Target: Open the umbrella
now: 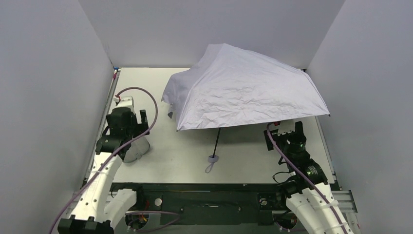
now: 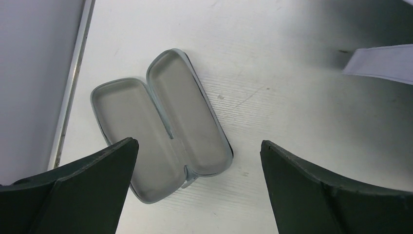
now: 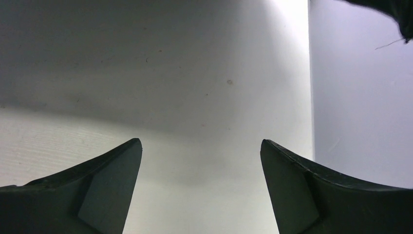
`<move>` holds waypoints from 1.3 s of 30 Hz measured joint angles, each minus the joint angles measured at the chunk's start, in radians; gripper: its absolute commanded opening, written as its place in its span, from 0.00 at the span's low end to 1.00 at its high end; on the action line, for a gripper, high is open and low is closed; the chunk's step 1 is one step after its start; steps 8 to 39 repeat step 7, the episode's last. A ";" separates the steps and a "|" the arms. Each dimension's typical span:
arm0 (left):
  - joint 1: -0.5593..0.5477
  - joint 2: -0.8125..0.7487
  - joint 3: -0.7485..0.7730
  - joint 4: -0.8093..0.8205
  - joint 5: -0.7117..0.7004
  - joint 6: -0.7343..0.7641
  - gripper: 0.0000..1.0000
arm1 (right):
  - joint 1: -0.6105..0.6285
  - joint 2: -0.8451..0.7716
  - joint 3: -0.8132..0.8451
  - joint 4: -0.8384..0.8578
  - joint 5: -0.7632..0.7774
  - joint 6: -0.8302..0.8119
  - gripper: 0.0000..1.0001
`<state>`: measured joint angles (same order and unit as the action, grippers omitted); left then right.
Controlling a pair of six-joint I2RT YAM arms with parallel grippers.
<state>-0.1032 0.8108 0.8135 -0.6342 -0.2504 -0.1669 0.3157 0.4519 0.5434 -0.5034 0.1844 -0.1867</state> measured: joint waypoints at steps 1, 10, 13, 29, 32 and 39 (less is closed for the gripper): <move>0.000 0.045 0.011 0.003 -0.021 0.005 0.97 | -0.011 0.021 0.000 0.006 -0.003 0.018 0.87; 0.000 0.103 0.010 0.026 -0.045 0.044 0.97 | -0.043 0.049 0.000 0.032 -0.018 0.074 0.87; 0.000 0.103 0.010 0.026 -0.045 0.044 0.97 | -0.043 0.049 0.000 0.032 -0.018 0.074 0.87; 0.000 0.103 0.010 0.026 -0.045 0.044 0.97 | -0.043 0.049 0.000 0.032 -0.018 0.074 0.87; 0.000 0.103 0.010 0.026 -0.045 0.044 0.97 | -0.043 0.049 0.000 0.032 -0.018 0.074 0.87; 0.000 0.103 0.010 0.026 -0.045 0.044 0.97 | -0.043 0.049 0.000 0.032 -0.018 0.074 0.87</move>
